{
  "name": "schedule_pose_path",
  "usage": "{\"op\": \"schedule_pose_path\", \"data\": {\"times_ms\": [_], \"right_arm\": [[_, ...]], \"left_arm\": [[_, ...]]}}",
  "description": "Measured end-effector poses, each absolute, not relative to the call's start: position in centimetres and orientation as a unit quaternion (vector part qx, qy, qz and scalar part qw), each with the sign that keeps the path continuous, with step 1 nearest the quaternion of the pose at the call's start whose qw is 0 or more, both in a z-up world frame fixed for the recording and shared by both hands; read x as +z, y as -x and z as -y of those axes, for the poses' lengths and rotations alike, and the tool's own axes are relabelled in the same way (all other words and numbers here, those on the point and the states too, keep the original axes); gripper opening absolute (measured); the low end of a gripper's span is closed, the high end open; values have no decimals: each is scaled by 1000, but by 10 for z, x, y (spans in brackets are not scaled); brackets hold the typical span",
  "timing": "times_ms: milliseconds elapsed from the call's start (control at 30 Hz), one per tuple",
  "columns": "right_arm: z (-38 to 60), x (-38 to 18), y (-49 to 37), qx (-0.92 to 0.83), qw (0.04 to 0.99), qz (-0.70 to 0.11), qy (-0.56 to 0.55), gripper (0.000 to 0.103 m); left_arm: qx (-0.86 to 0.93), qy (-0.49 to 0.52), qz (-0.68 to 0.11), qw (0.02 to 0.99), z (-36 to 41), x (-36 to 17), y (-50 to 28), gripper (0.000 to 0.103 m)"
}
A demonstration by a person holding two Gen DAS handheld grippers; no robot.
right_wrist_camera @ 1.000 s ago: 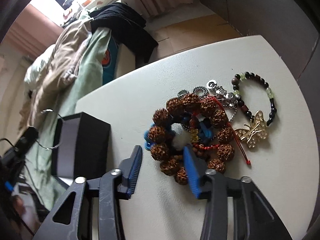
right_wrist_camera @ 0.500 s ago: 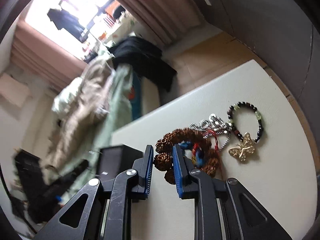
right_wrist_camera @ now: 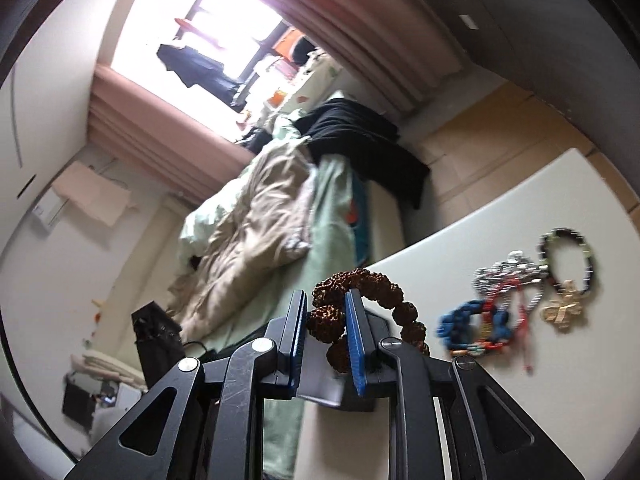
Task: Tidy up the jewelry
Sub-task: 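Open the left tool over the box while the right tool lowers the rudraksha bracelet in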
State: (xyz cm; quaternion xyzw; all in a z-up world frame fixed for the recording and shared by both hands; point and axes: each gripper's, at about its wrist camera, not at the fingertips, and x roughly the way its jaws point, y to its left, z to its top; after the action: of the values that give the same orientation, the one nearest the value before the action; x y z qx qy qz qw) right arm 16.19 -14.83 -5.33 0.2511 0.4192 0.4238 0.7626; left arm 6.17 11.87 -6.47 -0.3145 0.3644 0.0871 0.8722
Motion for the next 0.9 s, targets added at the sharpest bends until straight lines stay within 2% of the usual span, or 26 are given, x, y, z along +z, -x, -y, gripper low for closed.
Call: {"op": "schedule_pose_path", "data": {"times_ms": [300,500,567,600,633,700,800,900], "right_arm": [[97,-58,-144,467,739,-424,-238,21],[64,-71,-139,457,757,-423,-198,22],[53,-76,-139,466,751,-427,-189,42],[48,-79,-138,471,744,-437,-181,63],[46,-80,-137,470,743,-443,-176,73],[49,-79,-137,468,747,-440,-173,73],[64,-76,-143,452,753,-443,-181,73],[91,-73,-151,418,771,-442,-189,73]], "left_arm": [[133,324,-346,871,-141,-59,-51,87],[167,359,-327,858,-164,-59,-37,87],[173,356,-331,857,-166,-61,-37,87],[176,355,-333,856,-167,-61,-37,87],[176,355,-334,855,-166,-62,-36,87],[174,355,-334,856,-166,-63,-36,88],[167,349,-331,861,-160,-62,-38,101],[154,339,-324,869,-151,-58,-41,103]]}}
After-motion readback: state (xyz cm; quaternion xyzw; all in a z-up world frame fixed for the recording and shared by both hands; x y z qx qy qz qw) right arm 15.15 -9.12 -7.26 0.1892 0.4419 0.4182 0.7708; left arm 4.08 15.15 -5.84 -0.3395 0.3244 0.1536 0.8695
